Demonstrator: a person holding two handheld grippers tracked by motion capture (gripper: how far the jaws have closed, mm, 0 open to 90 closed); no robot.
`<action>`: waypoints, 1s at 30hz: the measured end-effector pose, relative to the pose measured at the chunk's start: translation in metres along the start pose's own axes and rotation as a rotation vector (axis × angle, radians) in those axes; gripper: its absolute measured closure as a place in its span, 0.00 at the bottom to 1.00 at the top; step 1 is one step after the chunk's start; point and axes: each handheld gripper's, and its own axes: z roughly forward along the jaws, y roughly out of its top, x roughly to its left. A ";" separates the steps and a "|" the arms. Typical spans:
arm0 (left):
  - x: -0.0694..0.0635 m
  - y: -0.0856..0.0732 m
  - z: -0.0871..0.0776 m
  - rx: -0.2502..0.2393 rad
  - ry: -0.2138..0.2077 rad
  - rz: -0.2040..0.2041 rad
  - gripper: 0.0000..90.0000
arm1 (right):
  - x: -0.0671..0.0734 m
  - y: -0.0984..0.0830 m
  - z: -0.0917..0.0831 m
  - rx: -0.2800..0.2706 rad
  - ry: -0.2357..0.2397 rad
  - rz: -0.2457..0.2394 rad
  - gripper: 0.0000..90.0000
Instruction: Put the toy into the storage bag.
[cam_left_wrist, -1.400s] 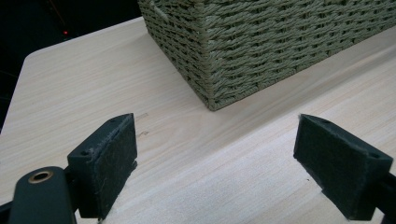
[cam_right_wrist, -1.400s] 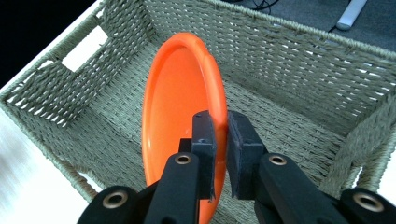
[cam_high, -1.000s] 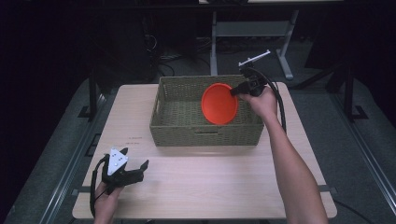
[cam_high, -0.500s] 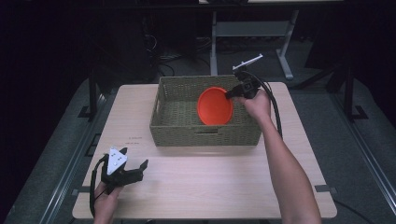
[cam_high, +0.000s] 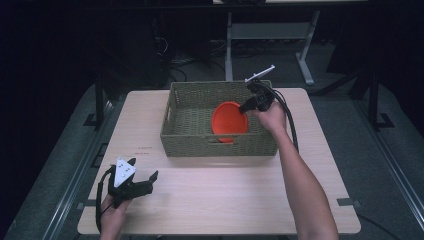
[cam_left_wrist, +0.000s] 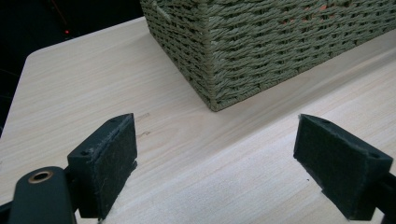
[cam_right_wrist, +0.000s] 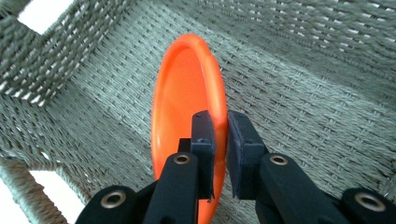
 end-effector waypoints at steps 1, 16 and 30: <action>0.000 0.000 0.000 0.003 -0.001 0.007 0.14 | 0.001 0.000 0.001 0.009 -0.004 0.000 0.90; -0.002 0.001 0.000 0.009 -0.004 0.012 0.14 | -0.007 -0.006 0.003 0.068 0.024 0.022 0.75; -0.001 0.000 0.000 0.008 -0.004 0.010 0.14 | -0.010 -0.010 -0.003 0.076 0.026 0.034 0.68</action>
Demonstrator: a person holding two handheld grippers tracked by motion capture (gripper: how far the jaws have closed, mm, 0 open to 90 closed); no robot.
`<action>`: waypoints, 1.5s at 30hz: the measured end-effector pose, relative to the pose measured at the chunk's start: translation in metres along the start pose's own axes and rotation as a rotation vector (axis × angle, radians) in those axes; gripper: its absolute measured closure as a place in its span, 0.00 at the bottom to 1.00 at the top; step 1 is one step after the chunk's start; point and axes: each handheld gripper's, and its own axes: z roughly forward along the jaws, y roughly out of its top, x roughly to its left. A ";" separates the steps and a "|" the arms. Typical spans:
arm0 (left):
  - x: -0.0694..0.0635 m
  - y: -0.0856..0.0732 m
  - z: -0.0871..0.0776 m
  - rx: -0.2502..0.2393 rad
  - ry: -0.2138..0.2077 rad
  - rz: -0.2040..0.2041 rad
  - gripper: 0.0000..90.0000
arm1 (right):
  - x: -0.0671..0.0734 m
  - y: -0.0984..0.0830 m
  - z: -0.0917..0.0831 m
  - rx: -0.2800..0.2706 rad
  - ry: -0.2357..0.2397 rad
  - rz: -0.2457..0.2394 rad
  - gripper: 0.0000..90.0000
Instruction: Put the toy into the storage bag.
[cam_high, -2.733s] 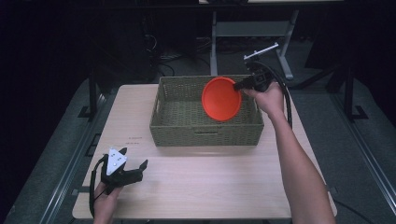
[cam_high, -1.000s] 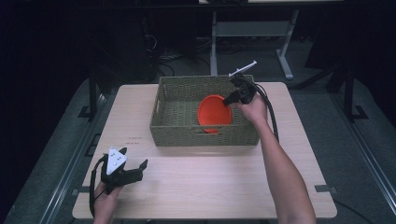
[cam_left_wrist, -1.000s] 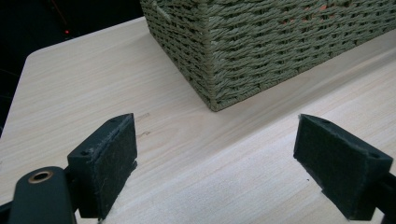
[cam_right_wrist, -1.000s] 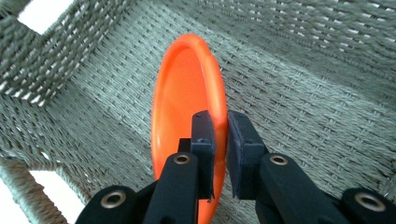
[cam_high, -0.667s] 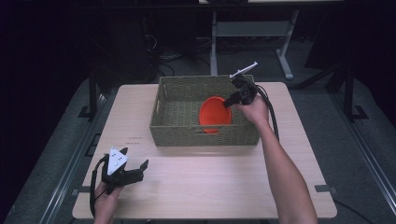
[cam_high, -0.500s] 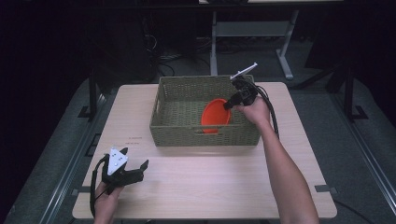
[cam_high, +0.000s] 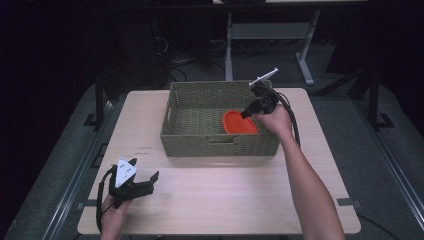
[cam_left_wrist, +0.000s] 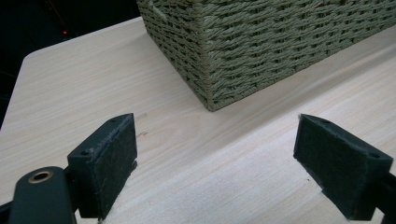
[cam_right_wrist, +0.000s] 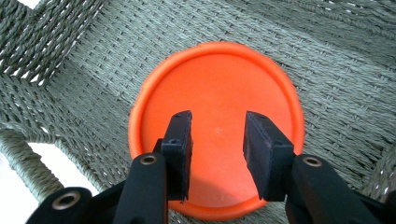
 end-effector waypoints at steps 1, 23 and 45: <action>0.000 0.000 0.000 0.000 0.000 0.000 0.14 | 0.000 0.000 0.000 0.000 0.001 0.000 0.68; -0.002 0.000 0.000 -0.001 -0.002 0.003 0.14 | 0.000 -0.019 -0.025 -0.082 0.077 0.000 0.48; -0.001 0.000 -0.001 -0.001 0.000 0.004 0.14 | 0.004 -0.041 -0.054 -0.145 0.153 -0.016 0.37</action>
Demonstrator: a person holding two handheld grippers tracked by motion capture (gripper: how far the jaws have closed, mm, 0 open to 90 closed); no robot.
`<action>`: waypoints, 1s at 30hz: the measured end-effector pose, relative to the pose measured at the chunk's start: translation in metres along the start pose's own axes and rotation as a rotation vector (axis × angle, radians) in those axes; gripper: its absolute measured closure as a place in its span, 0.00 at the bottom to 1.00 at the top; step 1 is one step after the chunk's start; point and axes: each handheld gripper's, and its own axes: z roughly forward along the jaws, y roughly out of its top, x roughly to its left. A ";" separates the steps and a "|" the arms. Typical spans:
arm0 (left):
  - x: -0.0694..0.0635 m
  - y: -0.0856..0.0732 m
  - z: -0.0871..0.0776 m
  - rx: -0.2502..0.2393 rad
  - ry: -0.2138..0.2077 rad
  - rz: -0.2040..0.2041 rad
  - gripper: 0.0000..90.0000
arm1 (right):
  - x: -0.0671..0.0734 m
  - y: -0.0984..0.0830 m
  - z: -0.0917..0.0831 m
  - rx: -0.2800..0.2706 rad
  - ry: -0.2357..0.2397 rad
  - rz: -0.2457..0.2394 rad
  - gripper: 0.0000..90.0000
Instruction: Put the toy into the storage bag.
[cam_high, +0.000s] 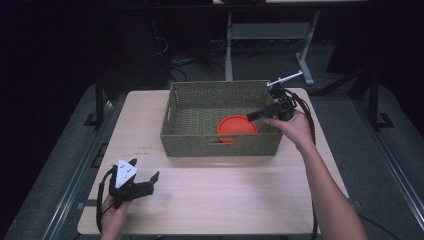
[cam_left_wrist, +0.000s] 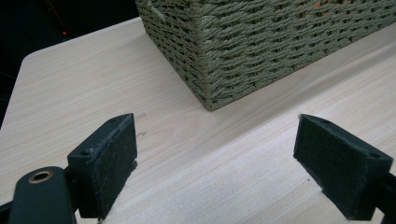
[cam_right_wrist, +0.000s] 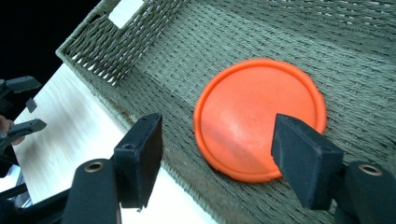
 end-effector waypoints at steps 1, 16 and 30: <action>0.000 0.000 0.000 0.000 0.000 0.001 0.14 | 0.001 -0.001 -0.002 -0.003 0.000 -0.003 0.37; 0.000 0.000 0.000 0.001 0.002 -0.001 0.14 | 0.011 -0.014 -0.021 -0.021 0.025 -0.048 0.36; 0.001 0.000 0.000 0.000 0.003 -0.004 0.14 | 0.019 -0.033 -0.033 -0.040 0.039 -0.067 0.33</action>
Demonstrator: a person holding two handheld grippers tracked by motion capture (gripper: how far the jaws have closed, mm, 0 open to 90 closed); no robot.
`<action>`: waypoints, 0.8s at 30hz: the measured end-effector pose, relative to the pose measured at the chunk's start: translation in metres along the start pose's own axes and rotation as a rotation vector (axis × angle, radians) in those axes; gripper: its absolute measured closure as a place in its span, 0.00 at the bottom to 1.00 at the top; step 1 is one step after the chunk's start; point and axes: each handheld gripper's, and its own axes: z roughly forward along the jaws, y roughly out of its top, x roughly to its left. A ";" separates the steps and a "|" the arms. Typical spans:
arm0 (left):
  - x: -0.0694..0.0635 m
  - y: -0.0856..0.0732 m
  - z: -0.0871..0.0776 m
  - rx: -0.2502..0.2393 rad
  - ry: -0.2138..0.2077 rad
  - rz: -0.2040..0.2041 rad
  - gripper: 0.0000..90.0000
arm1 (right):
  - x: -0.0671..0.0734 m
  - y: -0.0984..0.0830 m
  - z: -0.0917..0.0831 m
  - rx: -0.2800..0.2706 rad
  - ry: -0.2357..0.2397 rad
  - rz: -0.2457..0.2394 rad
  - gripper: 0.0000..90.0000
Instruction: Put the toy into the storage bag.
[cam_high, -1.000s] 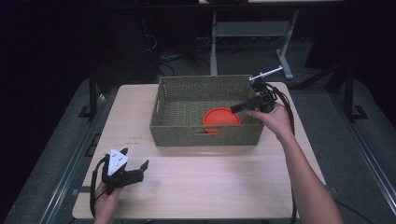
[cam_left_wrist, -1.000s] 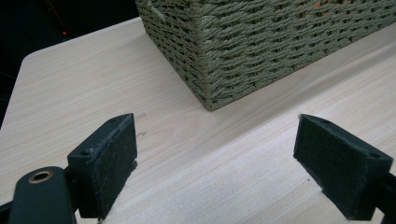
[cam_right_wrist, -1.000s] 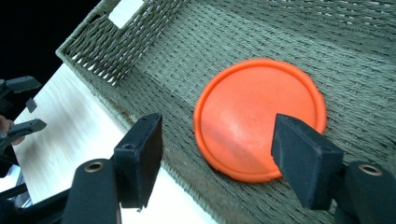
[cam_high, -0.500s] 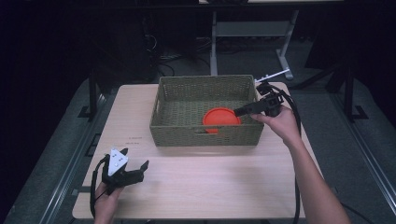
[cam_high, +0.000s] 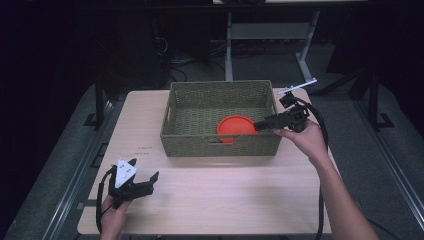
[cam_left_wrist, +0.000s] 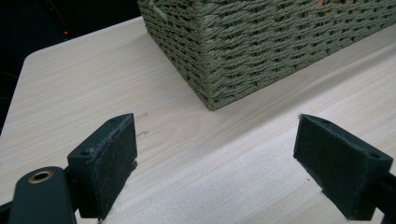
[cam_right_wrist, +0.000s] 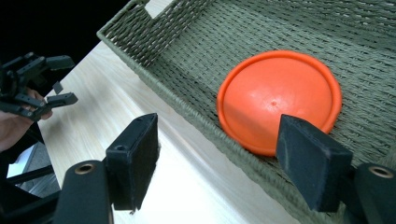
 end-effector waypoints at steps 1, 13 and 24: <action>0.000 0.000 0.000 0.000 0.000 0.001 0.14 | 0.002 -0.002 -0.001 -0.003 -0.001 -0.006 0.33; 0.000 0.000 0.000 0.002 0.001 -0.001 0.14 | 0.008 -0.016 -0.012 -0.014 0.002 -0.023 0.32; 0.000 0.000 0.000 0.001 0.002 0.001 0.14 | 0.006 -0.031 -0.021 -0.024 -0.003 -0.017 0.32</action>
